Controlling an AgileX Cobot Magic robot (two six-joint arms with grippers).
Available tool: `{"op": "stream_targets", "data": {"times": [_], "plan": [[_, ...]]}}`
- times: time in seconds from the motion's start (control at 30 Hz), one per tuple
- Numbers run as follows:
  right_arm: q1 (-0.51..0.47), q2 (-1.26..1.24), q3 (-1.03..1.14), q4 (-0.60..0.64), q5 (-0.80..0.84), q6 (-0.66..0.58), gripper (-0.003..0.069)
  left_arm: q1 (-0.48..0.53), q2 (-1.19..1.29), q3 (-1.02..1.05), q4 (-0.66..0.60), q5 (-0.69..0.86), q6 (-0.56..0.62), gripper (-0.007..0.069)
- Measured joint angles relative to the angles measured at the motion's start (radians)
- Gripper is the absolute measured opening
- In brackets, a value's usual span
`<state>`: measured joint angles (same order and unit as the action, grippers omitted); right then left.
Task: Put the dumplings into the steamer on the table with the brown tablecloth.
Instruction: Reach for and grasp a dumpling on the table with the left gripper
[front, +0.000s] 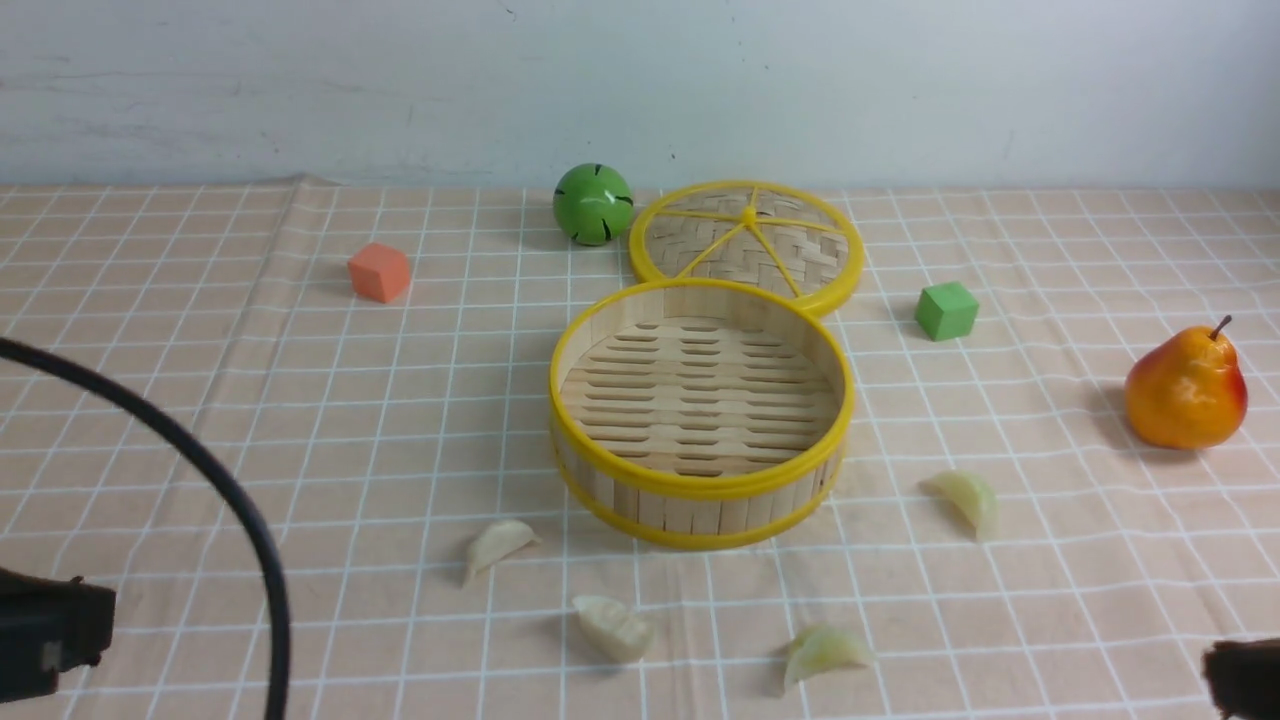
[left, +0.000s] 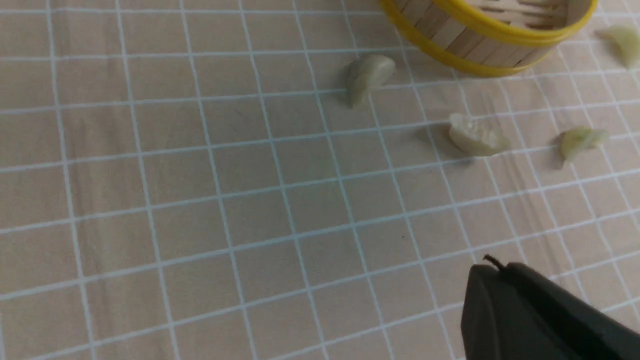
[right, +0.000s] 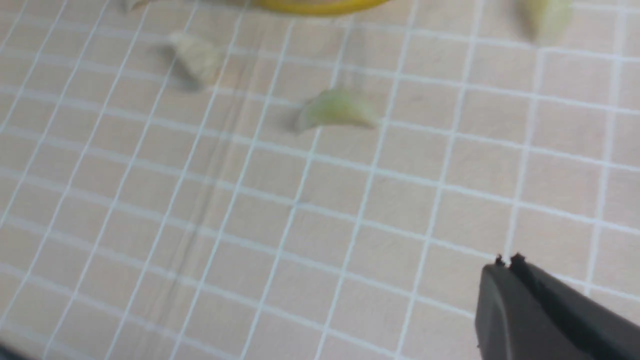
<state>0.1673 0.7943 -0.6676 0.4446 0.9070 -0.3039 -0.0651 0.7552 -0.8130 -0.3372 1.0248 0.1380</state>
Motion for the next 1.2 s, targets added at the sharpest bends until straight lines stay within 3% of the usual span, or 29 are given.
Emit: {"op": "stream_targets", "data": {"times": [0.2, 0.3, 0.47, 0.63, 0.77, 0.93, 1.2], "plan": [[0.291, 0.173, -0.067, -0.046, 0.081, -0.055, -0.0014, -0.199, 0.261, -0.132, 0.152, 0.056, -0.019, -0.0014], [0.365, 0.226, -0.082, -0.066, 0.076, -0.056, -0.0014, -0.28, 0.39, -0.194, 0.224, 0.045, -0.028, -0.0004], [0.39, 0.268, -0.091, -0.069, 0.045, -0.058, -0.0013, -0.376, 0.571, -0.28, 0.309, 0.014, -0.031, 0.0097], [0.394, 0.276, -0.094, -0.071, 0.015, -0.059, -0.001, -0.432, 0.82, -0.404, 0.372, -0.06, -0.06, 0.0345], [0.394, 0.276, -0.096, -0.072, 0.015, -0.059, -0.0008, -0.433, 0.99, -0.496, 0.409, -0.101, -0.086, 0.0471], [0.394, 0.276, -0.096, -0.074, 0.015, -0.058, -0.0003, -0.433, 1.149, -0.594, 0.437, -0.117, -0.091, 0.0499], [0.394, 0.276, -0.096, -0.074, 0.015, -0.043, 0.0, -0.433, 1.287, -0.639, 0.457, -0.148, -0.121, 0.0476]]}}
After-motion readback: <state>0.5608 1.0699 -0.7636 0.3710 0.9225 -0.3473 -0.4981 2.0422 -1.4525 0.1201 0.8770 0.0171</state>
